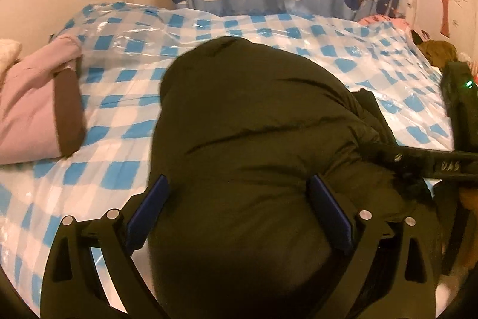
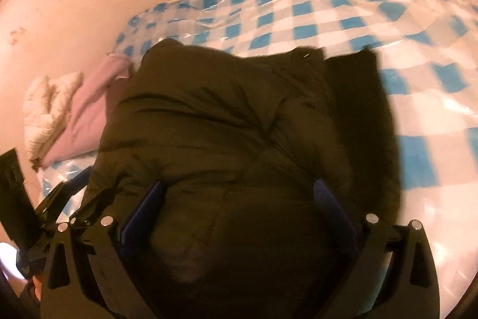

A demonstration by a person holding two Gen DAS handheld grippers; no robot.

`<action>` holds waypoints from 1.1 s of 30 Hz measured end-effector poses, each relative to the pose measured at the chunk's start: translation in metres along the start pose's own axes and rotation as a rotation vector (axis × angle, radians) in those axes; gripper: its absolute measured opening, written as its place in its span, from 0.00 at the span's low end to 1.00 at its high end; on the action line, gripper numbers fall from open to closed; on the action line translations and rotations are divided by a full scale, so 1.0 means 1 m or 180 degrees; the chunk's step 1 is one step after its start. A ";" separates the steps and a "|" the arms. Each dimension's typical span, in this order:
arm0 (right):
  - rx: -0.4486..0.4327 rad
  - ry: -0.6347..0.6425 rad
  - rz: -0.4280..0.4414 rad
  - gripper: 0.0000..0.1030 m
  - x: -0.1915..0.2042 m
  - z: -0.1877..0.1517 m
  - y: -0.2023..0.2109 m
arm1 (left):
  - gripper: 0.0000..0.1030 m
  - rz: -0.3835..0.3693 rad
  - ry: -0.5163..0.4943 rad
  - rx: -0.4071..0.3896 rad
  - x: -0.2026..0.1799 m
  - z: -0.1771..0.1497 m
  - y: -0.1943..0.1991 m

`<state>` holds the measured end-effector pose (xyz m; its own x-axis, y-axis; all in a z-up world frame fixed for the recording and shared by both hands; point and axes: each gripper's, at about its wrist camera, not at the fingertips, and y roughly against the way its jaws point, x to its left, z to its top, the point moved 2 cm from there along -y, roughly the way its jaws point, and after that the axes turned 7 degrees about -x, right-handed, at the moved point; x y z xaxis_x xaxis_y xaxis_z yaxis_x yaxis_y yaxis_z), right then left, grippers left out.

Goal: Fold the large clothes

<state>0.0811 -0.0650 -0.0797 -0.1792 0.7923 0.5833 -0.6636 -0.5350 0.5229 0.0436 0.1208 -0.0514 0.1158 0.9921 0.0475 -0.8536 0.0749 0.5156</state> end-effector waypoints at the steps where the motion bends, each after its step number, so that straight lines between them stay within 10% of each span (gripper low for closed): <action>1: -0.0086 0.0013 -0.0039 0.93 0.005 0.001 0.013 | 0.89 0.0033 0.0036 0.0019 0.001 0.001 0.008; 14: -0.0552 0.0524 -0.0427 0.93 0.075 -0.037 0.146 | 0.93 0.0158 0.0008 -0.0219 -0.032 0.004 0.131; 33: -0.0720 0.0632 -0.0912 0.93 0.104 -0.054 0.166 | 0.93 0.0279 0.0275 -0.0282 -0.014 -0.016 0.181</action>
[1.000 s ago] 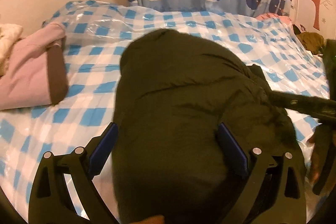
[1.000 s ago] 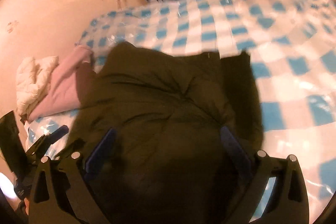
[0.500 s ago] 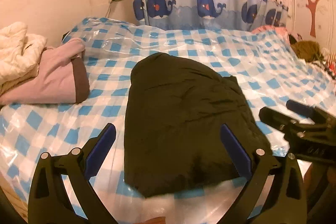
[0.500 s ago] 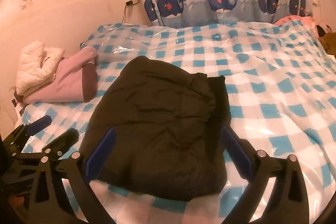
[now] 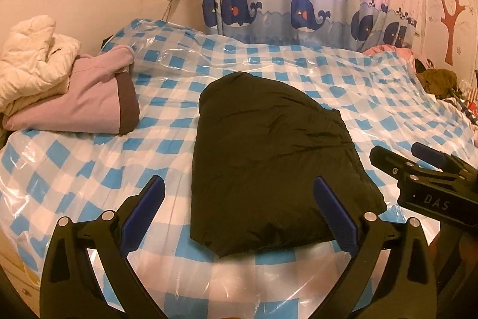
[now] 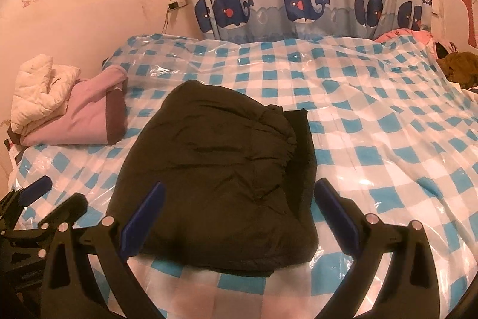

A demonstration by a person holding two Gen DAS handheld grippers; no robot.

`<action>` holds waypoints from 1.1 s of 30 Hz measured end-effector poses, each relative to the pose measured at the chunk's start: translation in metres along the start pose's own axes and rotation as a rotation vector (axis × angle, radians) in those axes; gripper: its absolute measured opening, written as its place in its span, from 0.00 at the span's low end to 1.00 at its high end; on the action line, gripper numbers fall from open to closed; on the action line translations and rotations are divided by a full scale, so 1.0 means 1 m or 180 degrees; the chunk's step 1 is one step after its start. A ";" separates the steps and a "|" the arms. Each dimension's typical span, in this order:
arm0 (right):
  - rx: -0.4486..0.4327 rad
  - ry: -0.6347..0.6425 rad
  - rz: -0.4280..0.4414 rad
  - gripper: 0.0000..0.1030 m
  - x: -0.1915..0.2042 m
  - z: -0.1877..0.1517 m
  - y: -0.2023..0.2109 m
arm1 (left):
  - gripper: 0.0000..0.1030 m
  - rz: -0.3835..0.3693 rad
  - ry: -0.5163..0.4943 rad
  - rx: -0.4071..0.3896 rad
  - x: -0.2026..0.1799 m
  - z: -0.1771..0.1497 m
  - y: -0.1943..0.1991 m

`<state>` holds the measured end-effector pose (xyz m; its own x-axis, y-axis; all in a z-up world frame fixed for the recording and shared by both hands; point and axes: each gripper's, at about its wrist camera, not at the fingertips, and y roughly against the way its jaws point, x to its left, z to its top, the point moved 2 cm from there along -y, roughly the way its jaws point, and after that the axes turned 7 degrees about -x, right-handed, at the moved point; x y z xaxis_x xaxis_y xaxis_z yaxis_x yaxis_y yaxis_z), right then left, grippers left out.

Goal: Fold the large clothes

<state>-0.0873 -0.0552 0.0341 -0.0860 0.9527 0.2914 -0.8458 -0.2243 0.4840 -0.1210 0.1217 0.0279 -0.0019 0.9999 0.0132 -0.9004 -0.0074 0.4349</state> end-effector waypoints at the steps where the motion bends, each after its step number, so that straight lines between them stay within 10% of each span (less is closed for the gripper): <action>1: -0.0005 0.0014 -0.0012 0.93 0.001 0.000 0.001 | 0.93 -0.0004 0.0015 -0.0003 0.002 0.000 0.001; 33: -0.0055 0.0113 -0.0061 0.93 0.008 0.004 0.011 | 0.93 -0.0012 0.0015 -0.0008 0.000 0.006 0.006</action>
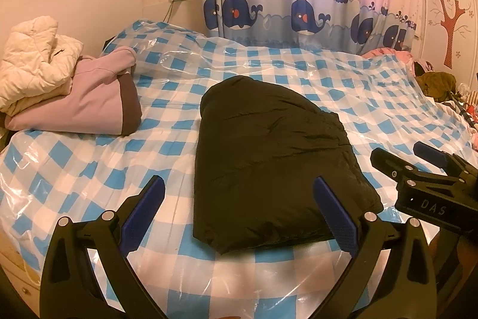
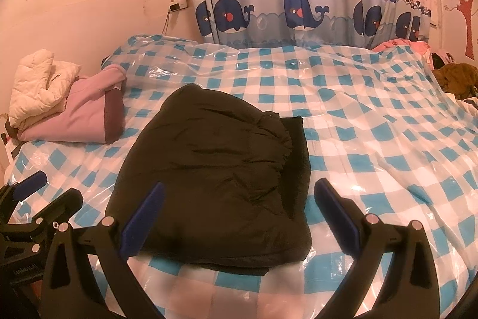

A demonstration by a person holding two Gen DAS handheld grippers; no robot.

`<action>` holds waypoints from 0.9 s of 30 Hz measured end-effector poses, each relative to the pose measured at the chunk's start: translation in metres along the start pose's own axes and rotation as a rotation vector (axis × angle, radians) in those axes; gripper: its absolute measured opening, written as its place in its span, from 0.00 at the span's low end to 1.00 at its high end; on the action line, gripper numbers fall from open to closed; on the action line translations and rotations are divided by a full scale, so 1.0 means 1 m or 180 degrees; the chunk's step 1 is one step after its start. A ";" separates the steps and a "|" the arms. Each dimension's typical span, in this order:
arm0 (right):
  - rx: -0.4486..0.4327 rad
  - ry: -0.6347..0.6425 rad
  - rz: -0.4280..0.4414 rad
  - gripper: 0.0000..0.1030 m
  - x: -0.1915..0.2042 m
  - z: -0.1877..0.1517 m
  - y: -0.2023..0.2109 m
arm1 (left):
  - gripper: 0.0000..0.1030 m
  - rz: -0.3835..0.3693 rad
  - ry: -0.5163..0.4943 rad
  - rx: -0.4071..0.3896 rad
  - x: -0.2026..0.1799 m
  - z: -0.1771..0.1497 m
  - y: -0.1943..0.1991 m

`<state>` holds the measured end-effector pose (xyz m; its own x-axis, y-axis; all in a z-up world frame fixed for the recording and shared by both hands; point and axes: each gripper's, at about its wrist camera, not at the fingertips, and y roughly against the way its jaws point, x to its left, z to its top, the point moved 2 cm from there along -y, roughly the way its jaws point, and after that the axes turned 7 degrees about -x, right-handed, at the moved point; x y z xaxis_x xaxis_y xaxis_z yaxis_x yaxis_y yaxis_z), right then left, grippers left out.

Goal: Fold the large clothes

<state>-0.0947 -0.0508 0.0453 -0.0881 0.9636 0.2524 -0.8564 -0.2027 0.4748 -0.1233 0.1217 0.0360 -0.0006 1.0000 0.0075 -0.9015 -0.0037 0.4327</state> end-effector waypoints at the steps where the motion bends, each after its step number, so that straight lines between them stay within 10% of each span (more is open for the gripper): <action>1: 0.0003 0.0000 0.0001 0.93 0.000 0.000 0.000 | 0.93 0.0006 -0.0004 0.0000 -0.001 0.000 0.001; 27: 0.0022 -0.0003 -0.0013 0.93 -0.005 0.000 0.000 | 0.93 0.0004 -0.0011 0.0003 -0.001 0.000 0.000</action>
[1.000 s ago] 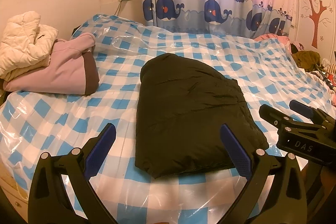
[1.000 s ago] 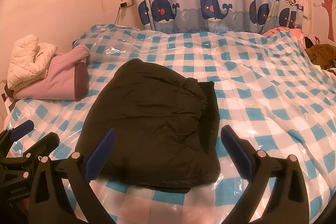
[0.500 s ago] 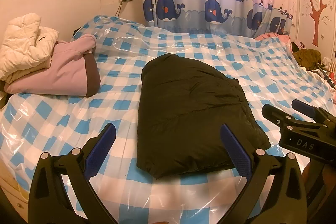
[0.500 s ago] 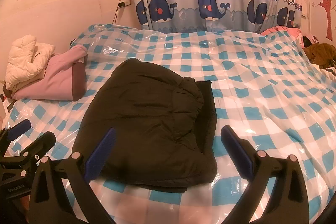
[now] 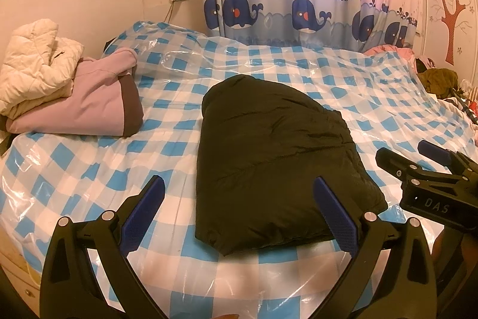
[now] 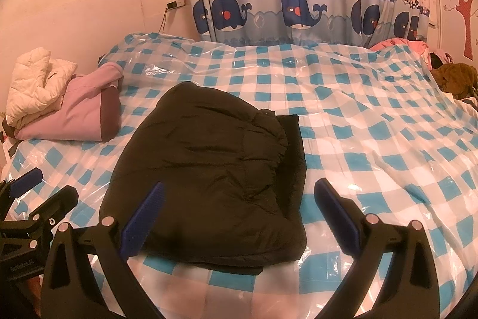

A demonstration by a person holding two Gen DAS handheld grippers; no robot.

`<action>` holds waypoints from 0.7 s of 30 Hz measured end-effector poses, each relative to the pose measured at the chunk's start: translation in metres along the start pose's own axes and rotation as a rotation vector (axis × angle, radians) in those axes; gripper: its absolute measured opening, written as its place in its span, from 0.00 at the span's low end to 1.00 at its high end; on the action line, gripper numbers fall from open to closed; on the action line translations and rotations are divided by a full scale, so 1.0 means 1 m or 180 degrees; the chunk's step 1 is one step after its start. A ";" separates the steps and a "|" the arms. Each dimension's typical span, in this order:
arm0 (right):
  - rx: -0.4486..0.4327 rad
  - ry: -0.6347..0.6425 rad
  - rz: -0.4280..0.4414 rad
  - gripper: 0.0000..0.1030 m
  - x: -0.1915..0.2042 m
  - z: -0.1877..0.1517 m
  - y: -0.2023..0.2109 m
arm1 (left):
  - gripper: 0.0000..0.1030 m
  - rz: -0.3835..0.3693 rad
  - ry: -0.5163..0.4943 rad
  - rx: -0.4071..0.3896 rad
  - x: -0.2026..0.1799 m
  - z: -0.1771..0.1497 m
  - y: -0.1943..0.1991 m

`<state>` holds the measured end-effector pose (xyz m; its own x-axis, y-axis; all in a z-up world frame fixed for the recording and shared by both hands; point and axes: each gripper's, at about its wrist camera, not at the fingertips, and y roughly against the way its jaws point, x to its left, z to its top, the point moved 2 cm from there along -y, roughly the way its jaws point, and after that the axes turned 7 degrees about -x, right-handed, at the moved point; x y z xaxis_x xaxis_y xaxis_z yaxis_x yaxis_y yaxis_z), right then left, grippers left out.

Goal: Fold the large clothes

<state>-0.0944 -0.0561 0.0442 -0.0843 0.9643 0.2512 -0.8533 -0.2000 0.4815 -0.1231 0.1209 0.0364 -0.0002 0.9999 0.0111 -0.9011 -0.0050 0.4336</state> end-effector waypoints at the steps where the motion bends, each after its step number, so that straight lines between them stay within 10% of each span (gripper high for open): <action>1: 0.0000 -0.0002 0.0001 0.93 0.000 0.000 0.000 | 0.93 0.0000 -0.0003 0.0001 0.000 0.000 0.001; 21: 0.0012 -0.0007 0.0016 0.93 -0.003 0.001 -0.001 | 0.93 -0.0001 -0.0006 0.0010 -0.002 0.000 0.001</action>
<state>-0.0931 -0.0594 0.0433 -0.0876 0.9628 0.2555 -0.8510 -0.2056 0.4832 -0.1240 0.1187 0.0372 0.0010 0.9999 0.0126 -0.8997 -0.0046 0.4365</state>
